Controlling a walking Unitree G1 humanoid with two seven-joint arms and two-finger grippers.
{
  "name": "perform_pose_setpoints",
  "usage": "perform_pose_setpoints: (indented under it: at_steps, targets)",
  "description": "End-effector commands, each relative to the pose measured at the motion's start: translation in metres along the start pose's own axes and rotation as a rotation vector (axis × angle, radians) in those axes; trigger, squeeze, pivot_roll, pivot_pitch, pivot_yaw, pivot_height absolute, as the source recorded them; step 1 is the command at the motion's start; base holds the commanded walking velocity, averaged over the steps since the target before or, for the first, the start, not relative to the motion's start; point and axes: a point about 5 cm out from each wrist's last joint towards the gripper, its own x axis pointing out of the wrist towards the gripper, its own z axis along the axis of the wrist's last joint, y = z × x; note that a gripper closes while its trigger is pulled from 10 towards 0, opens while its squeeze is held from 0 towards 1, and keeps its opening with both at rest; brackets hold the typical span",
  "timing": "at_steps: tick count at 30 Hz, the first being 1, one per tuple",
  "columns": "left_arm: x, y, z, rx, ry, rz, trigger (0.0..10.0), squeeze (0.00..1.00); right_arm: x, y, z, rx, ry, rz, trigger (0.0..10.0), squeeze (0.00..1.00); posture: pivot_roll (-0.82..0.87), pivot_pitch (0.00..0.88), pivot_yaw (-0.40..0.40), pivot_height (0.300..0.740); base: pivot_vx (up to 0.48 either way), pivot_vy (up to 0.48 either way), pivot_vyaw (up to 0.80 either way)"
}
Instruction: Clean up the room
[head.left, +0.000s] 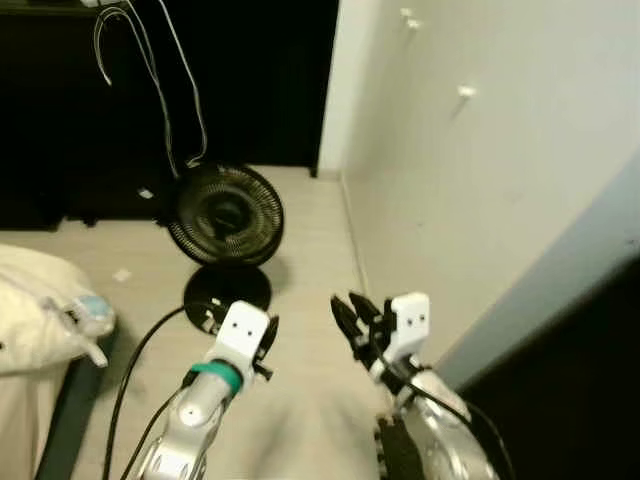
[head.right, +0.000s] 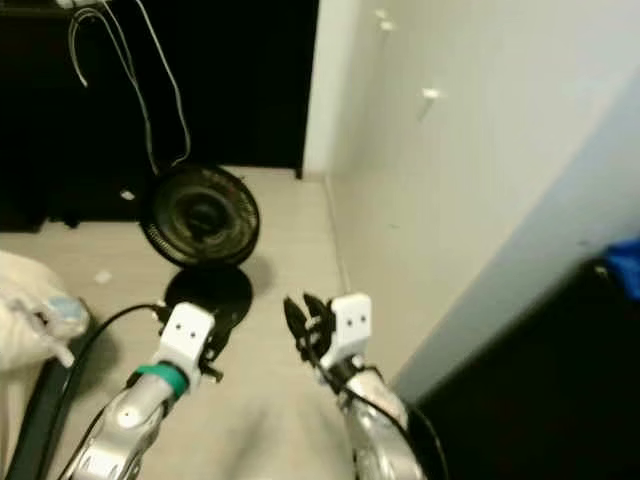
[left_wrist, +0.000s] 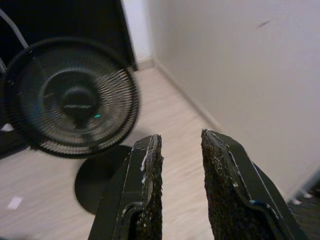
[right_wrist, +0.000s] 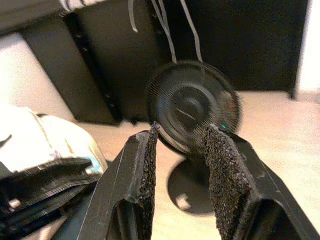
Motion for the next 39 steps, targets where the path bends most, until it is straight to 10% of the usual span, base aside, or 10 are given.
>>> perform_pose_setpoints:
  at_steps: [1, 11, 23, 39]
  targets:
    - [-0.002, -0.001, -0.007, -0.001, 0.028, -0.002, 10.0, 0.0, -0.003, -0.002, -0.007, 0.025, 0.032, -0.02, 10.0, 0.0, 0.05, 0.041, 0.006, 0.74, 0.48, 0.0, 0.0]
    - [-0.004, -0.002, -0.019, 0.005, 0.079, -0.009, 10.0, 0.0, -0.005, -0.01, -0.023, 0.102, 0.118, -0.072, 10.0, 0.0, 0.05, 0.038, 0.003, 0.74, 0.426, 0.0, 0.0]
    - [-0.015, -0.001, -0.038, -0.158, 0.195, 0.051, 10.0, 0.0, -0.007, -0.027, -0.026, -0.089, 0.149, -0.131, 10.0, 0.0, 0.05, 0.037, 0.002, 0.74, 0.0, 0.0, 0.52]
    - [-0.003, 0.013, 0.012, -0.104, 0.049, 0.105, 10.0, 0.0, 0.026, 0.028, 0.025, -0.034, -0.084, 0.147, 10.0, 0.0, 0.06, 0.033, 0.005, 0.74, 0.0, 0.0, 0.74]
